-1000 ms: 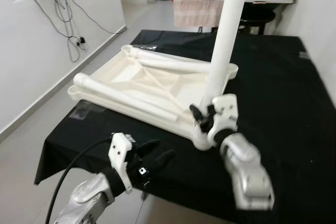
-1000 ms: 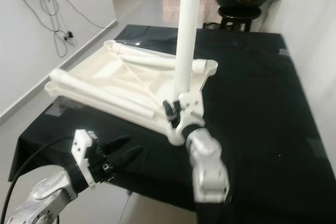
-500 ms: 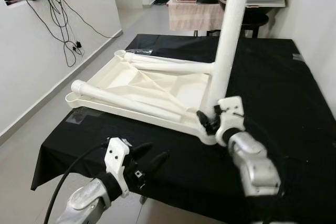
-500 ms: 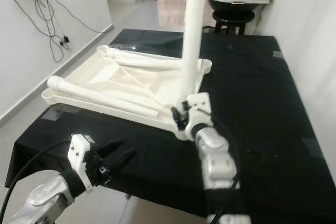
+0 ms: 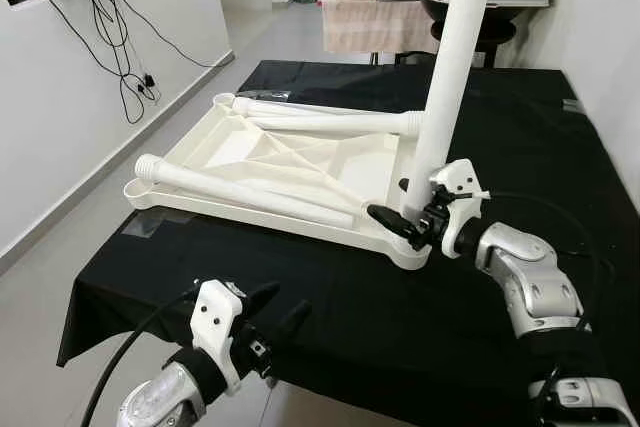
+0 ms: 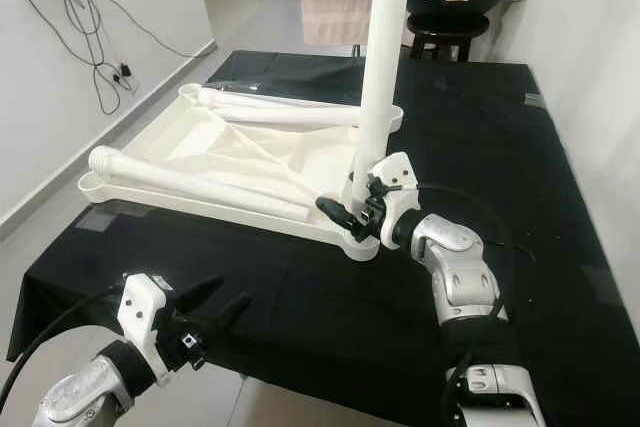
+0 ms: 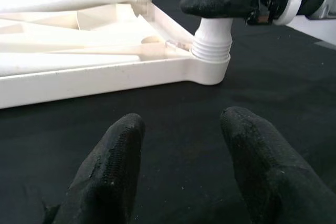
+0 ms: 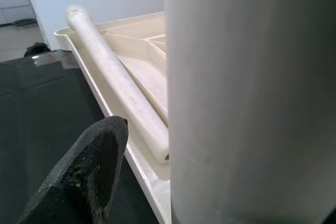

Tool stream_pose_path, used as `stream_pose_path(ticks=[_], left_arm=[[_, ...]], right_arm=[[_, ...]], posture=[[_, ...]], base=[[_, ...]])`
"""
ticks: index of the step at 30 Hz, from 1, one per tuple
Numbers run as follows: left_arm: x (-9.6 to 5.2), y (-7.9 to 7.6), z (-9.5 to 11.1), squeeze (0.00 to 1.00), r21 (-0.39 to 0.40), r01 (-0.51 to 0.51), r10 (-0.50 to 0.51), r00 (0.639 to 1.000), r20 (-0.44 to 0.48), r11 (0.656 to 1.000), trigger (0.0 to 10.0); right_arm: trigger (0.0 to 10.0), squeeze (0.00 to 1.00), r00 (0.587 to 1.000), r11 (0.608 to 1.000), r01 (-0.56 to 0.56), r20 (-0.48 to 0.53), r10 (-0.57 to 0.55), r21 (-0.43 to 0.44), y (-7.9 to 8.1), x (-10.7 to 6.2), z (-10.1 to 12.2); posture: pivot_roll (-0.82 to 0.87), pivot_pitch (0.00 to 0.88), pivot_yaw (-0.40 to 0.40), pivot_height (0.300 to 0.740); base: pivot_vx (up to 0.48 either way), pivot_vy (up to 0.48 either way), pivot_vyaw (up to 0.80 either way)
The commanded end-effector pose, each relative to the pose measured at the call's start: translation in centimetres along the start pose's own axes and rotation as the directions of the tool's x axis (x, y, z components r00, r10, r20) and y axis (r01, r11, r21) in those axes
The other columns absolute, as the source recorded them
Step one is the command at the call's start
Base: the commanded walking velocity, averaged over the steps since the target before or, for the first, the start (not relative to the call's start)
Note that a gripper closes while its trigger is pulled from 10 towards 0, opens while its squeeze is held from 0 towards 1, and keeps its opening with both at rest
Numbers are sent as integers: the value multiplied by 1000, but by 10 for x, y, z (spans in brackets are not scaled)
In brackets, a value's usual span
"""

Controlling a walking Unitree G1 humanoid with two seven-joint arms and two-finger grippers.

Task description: Building children table

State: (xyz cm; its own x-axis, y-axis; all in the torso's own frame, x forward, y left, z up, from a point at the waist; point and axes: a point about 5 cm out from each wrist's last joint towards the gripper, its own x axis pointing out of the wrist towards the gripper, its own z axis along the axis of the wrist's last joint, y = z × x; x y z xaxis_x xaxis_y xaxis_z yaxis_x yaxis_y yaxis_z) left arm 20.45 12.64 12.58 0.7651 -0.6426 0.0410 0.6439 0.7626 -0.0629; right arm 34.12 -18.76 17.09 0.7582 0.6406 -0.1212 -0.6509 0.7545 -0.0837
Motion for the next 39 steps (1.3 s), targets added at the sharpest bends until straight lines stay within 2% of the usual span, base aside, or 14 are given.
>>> stream_pose_path(ticks=[1, 3, 4, 13, 19, 20, 23, 24, 29, 34, 35, 36, 37, 39], left_arm=[[0, -1, 2, 0, 15, 1, -1, 1000, 14, 1000, 10000], [0, -2, 2, 0, 15, 1, -2, 1000, 15, 1000, 10000], [0, -2, 1, 0, 15, 1, -1, 1000, 16, 1000, 10000], [3, 0, 1, 0, -3, -4, 4, 999, 37, 1000, 10000], [3, 0, 2, 0, 0, -10, 10, 999, 44, 1000, 10000], [2, 2, 3, 0, 1, -12, 11, 999, 46, 1000, 10000], [2, 2, 3, 0, 1, -12, 11, 999, 46, 1000, 10000], [2, 2, 3, 0, 1, -10, 10, 999, 48, 1000, 10000], [4, 4, 3, 0, -1, -7, 7, 999, 51, 1000, 10000], [6, 6, 3, 0, -6, -9, 9, 998, 57, 1000, 10000], [7, 6, 3, 0, -7, -12, 12, 998, 59, 1000, 10000], [7, 6, 3, 0, -7, -14, 14, 998, 60, 1000, 10000], [7, 6, 3, 0, -7, -14, 14, 998, 60, 1000, 10000], [8, 6, 3, 0, -7, -11, 12, 998, 59, 1000, 10000]], right_arm=[[3961, 0, 999, 999, -47, 2, 47, 9, 0, 4, -3], [3961, 0, 999, 999, -49, 2, 49, 9, -1, 4, -3], [0, 0, 998, 998, -56, 8, 56, 19, -2, 3, -4], [0, 0, 999, 998, -47, 5, 46, 42, -3, -5, -11], [0, 0, 1000, 996, -9, -17, 10, 87, 13, -16, -22], [0, 0, 920, 917, 386, -113, -374, 103, 18, -18, -36], [0, 0, 920, 917, 386, -113, -374, 103, 18, -18, -36], [0, 0, 870, 859, 489, -152, -469, 149, 37, -15, -44], [0, 0, 851, 839, 521, -165, -498, 158, 61, -6, -47], [0, 0, 859, 851, 509, -137, -493, 129, 55, -1, -40], [4039, 0, 866, 858, 498, -135, -482, 129, 55, 0, -38], [10000, 0, 889, 880, 456, -111, -443, 133, 57, 3, -33], [10000, 0, 889, 880, 456, -111, -443, 133, 57, 3, -33], [10000, 1000, 947, 936, 320, -34, -319, 148, 60, 12, -20]], posture=[[9, 22, 32, 740], [10, 21, 31, 740], [10, 21, 31, 740], [-6, 27, 28, 740], [-13, 36, 19, 740], [-22, 46, 17, 740], [-22, 46, 17, 740], [-22, 49, 19, 740], [-26, 42, 28, 740], [-30, 38, 31, 740], [-25, 39, 29, 740], [-23, 37, 30, 740], [-23, 37, 30, 740], [-20, 33, 28, 740]], base=[[0, 0, 0], [0, 0, 0], [0, 0, 0], [0, 0, 0], [0, 0, 0], [0, 0, 0], [0, 0, 0], [0, 0, 0], [0, 0, 0], [0, 0, 0], [0, 0, 0], [0, 0, 0], [0, 0, 0], [0, 0, 0]])
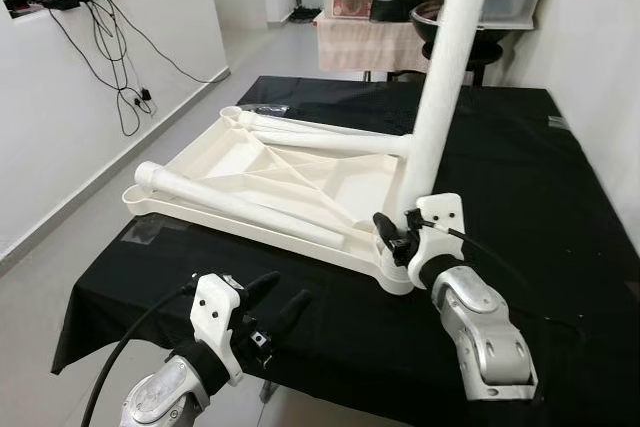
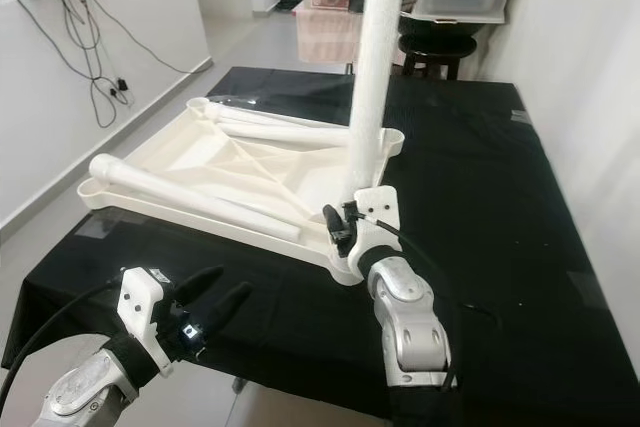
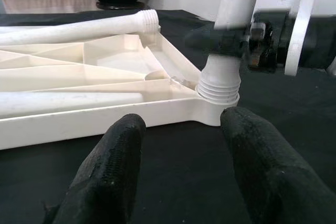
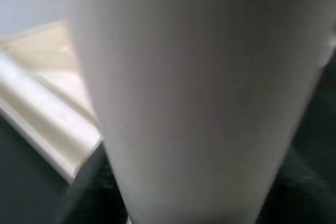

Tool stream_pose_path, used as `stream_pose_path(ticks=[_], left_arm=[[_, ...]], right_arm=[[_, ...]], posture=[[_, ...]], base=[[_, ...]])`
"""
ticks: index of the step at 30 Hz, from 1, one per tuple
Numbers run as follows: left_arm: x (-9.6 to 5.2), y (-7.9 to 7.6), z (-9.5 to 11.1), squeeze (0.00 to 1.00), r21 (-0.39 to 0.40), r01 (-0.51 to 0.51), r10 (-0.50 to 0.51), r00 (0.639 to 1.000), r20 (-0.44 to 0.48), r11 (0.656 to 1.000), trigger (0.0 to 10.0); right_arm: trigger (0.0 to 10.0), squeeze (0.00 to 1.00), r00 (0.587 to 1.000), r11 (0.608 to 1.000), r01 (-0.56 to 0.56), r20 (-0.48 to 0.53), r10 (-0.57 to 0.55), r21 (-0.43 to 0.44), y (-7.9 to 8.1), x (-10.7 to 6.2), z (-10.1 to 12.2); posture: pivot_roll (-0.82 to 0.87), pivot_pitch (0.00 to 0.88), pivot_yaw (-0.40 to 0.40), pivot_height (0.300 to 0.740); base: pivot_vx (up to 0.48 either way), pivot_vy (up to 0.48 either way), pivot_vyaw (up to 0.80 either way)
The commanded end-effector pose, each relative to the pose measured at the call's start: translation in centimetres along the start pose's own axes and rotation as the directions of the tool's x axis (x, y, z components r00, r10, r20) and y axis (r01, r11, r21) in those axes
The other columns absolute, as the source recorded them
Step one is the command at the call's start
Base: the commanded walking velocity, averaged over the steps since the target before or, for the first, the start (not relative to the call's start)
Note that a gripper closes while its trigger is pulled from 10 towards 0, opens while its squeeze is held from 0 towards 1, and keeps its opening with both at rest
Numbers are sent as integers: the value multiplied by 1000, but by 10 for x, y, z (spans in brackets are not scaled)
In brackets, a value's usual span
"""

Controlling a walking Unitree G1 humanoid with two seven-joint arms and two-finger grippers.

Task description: Building children table

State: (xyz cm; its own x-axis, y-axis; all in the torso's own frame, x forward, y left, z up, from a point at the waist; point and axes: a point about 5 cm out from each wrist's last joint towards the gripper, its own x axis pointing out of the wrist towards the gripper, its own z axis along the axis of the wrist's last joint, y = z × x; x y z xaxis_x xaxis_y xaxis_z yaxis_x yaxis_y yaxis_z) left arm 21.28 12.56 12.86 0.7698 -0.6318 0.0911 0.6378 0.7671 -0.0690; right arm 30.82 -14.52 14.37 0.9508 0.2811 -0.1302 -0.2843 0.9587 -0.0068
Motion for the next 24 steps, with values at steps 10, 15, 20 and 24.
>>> stream_pose_path(ticks=[10, 15, 20, 24], left_arm=[[4, 2, -1, 0, -3, 6, -6, 1000, 8, 1000, 10000], [5, 2, -2, 0, -6, 11, -11, 1000, 7, 1000, 10000], [6, 1, -2, 0, -6, 13, -13, 1000, 6, 1000, 10000], [6, 1, -3, 0, -6, 14, -14, 1000, 5, 1000, 10000]], right_arm=[[10000, 184, 919, 924, -381, 97, 381, -24, -4, 12, 33], [10000, 0, 814, 813, -568, 59, 578, -128, -11, 13, 41], [10000, 0, 750, 746, -651, 32, 661, -142, -9, 16, 43], [0, 0, 736, 731, -668, 27, 677, -139, -10, 18, 43]], posture=[[-10, 24, 17, 740], [-2, 19, 16, 740], [2, 17, 17, 740], [3, 16, 17, 740]], base=[[0, 0, 0], [0, 0, 0], [0, 0, 0], [0, 0, 0]])
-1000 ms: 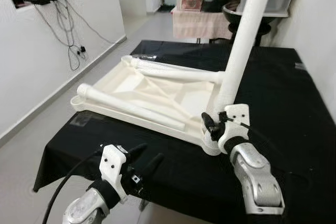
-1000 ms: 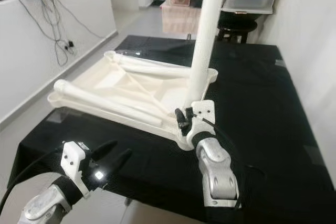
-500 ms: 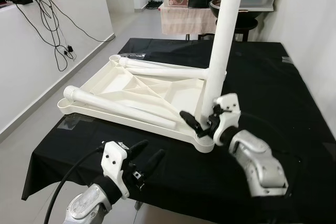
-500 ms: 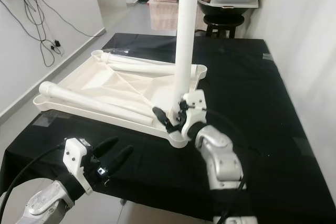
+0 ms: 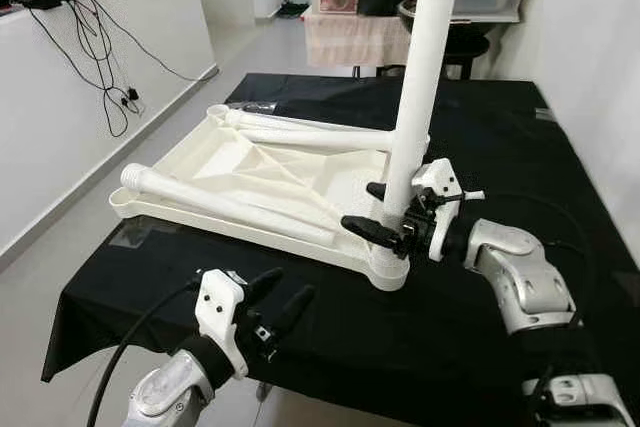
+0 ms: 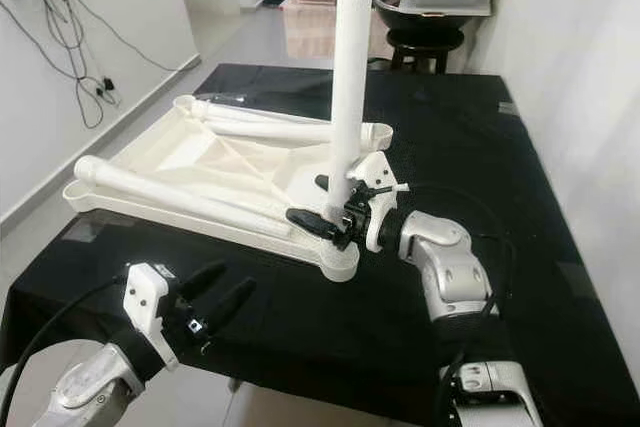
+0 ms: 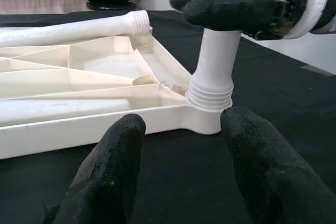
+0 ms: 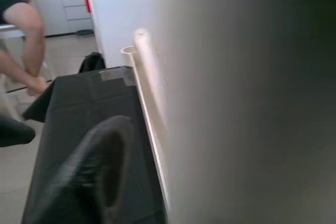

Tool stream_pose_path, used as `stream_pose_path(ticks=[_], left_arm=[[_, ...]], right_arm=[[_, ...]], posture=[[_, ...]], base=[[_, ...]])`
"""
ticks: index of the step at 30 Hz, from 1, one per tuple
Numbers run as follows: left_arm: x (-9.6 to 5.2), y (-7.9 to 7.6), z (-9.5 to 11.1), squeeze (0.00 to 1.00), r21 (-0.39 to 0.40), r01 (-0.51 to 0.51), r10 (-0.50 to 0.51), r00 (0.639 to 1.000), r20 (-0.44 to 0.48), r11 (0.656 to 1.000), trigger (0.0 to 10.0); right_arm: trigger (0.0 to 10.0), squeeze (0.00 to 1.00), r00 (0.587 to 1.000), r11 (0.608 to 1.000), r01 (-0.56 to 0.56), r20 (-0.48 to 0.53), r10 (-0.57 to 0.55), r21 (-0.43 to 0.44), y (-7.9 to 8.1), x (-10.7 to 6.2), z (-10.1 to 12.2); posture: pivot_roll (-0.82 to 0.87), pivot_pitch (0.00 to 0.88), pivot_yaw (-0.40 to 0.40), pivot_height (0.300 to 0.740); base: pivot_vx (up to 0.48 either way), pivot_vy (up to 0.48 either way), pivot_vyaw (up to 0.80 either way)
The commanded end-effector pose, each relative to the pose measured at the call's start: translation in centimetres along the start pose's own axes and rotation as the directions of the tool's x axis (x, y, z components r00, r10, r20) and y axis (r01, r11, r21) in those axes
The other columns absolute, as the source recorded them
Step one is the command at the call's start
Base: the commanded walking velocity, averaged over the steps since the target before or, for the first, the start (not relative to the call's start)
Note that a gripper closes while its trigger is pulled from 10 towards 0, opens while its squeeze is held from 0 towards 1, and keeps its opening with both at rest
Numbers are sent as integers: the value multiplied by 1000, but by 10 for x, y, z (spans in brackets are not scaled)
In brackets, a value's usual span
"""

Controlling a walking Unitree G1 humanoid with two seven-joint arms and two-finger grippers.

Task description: Building children table

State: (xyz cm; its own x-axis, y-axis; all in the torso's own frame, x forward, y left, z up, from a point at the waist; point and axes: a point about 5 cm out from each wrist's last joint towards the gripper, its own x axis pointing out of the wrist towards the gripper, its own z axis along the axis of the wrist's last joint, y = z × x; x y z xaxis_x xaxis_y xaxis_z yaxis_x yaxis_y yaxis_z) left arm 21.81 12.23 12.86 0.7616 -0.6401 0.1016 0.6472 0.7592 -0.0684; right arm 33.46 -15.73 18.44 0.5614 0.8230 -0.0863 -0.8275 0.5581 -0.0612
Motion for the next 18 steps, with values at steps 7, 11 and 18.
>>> stream_pose_path(ticks=[7, 11, 18], left_arm=[[0, 0, -3, 0, -8, 2, -2, 1000, -5, 1000, 10000], [0, -1, -3, 0, -9, 3, -3, 1000, -5, 1000, 10000], [-2, 0, -3, 0, -9, 2, -2, 1000, -3, 1000, 10000]], right_arm=[[0, 0, 997, 997, -82, 9, 82, 3, 1, 10, -1], [0, 0, 999, 999, -46, 3, 46, 3, -3, 8, -6], [0, 0, 760, 749, 648, -71, -646, 136, -3, 7, -31]], posture=[[4, 13, 15, 740], [1, 13, 17, 740], [-7, 17, 0, 740]], base=[[0, 0, 0], [0, 0, 0], [0, 0, 0]])
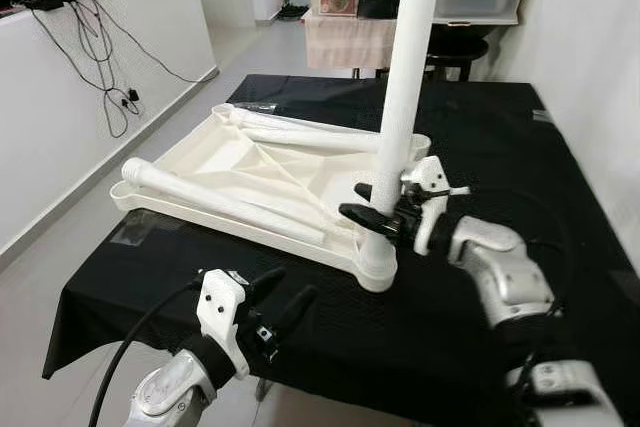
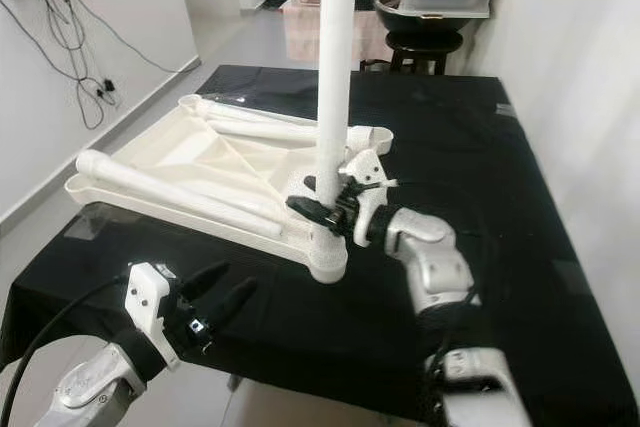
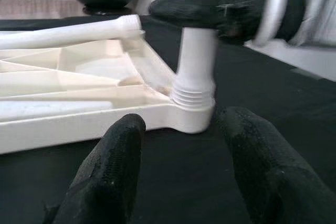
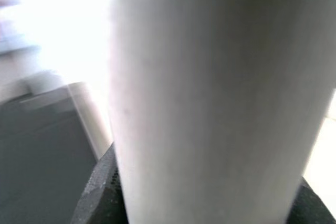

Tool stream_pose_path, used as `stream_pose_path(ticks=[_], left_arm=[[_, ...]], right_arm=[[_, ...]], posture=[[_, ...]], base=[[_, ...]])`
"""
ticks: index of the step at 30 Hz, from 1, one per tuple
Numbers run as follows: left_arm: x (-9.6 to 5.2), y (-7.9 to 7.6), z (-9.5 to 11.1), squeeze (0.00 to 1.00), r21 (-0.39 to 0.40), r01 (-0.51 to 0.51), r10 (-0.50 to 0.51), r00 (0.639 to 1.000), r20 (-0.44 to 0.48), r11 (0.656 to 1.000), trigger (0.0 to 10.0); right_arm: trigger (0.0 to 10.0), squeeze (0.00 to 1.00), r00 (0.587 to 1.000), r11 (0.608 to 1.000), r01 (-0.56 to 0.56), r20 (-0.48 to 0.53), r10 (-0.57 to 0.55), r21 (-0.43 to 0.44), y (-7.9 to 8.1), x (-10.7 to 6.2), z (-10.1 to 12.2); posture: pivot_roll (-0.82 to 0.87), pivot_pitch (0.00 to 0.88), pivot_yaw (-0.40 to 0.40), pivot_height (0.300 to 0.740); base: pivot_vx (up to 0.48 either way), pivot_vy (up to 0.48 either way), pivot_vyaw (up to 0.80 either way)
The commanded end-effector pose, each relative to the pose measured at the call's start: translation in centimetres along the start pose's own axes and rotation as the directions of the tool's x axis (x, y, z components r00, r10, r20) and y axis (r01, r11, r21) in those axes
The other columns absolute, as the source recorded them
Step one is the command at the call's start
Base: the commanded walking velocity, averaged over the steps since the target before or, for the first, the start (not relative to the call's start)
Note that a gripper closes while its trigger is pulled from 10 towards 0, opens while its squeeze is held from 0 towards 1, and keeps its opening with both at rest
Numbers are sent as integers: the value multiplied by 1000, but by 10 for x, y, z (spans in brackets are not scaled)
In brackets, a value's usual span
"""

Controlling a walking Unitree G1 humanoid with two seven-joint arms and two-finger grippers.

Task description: Building children table

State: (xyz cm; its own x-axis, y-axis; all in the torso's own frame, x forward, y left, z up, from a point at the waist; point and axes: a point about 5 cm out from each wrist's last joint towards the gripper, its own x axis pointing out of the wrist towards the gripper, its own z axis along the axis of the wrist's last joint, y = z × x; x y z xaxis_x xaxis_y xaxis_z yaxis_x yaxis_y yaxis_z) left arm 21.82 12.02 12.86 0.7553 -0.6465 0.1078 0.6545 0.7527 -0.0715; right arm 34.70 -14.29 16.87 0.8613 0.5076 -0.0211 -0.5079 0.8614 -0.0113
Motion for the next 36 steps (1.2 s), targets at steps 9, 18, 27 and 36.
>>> stream_pose_path(ticks=[9, 18, 27, 36], left_arm=[[-2, 4, -2, 0, -1, 1, -1, 1000, -10, 1000, 10000], [-1, 5, -2, 0, -4, -19, 19, 1000, -1, 1000, 10000], [2, 4, -3, 0, -6, -18, 18, 1000, 4, 1000, 10000], [3, 4, -3, 0, -3, -22, 22, 1000, 7, 1000, 10000]], right_arm=[[0, 0, 955, 955, 290, -80, -285, 57, 25, -11, -29], [10000, 1000, 995, 995, 89, -48, -87, 43, 27, 6, -19], [10000, 0, 992, 992, -123, -3, 123, 18, 5, 17, 7], [10000, 0, 925, 925, -375, -86, 369, -59, -3, 14, 3]], posture=[[-4, 11, 23, 740], [6, 9, 14, 740], [12, 0, 7, 740], [27, 0, 1, 740]], base=[[0, 0, 0], [0, 0, 0], [0, 0, 0], [0, 0, 0]])
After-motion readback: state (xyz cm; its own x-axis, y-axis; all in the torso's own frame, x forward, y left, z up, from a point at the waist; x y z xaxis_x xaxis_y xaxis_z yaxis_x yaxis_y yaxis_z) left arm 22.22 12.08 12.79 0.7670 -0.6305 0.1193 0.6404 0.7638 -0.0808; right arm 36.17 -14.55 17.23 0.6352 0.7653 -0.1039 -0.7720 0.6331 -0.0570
